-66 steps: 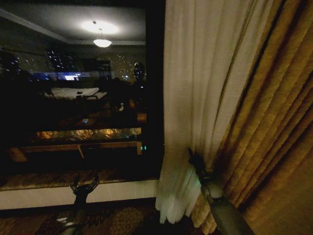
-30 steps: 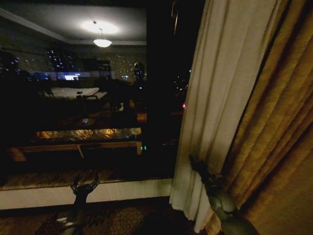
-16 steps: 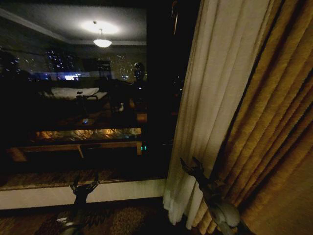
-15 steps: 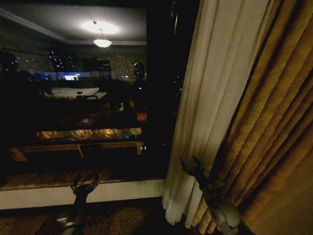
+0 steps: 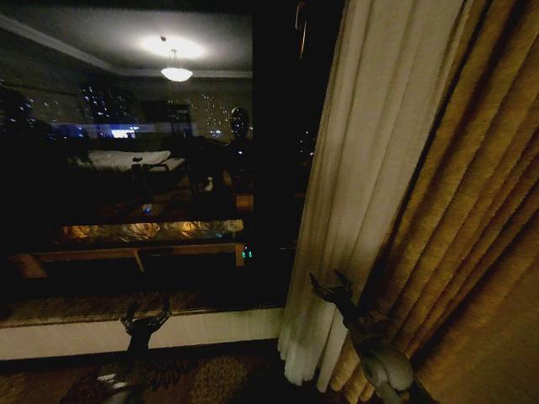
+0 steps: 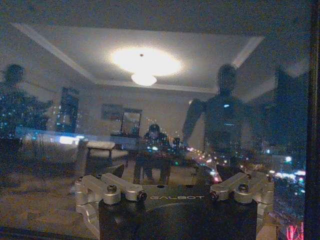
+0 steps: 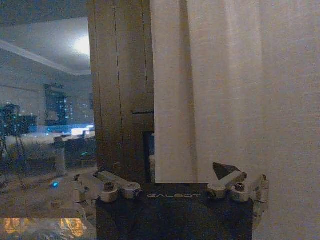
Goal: Open the curtains by pulling them apart, changing their state from closed to fully open.
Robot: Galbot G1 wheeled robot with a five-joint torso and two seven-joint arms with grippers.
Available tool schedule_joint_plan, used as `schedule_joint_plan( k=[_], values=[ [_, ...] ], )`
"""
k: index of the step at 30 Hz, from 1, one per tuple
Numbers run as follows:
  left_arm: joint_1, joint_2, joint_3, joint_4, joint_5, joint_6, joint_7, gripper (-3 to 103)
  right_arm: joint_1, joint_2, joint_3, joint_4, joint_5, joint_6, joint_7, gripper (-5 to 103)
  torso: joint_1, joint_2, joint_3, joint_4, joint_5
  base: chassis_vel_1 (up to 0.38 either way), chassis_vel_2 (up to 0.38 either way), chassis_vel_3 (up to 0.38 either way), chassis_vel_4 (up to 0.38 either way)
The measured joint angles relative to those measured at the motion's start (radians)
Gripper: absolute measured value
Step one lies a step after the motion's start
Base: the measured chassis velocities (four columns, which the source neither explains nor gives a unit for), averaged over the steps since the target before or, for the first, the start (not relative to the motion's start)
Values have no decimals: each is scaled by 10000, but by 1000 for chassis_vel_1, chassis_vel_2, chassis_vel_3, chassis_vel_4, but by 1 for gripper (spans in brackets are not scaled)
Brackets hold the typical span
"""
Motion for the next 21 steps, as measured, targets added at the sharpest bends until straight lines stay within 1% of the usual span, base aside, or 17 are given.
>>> schedule_joint_plan(
  k=[11,16,21],
  values=[
    [0,-1,0,0,0,0,0,100,11,6,8,-14,-7,7,1,100,1,0,0,-1,1,14,11,-10,-11],
    [0,-1,1,0,0,1,0,100,14,7,8,-18,-8,10,4,100,1,0,1,-1,1,122,111,-131,-127],
    [0,-1,0,0,0,0,0,100,16,8,7,-21,-8,11,6,100,1,0,0,0,-2,224,212,-213,-217]
  ],
)
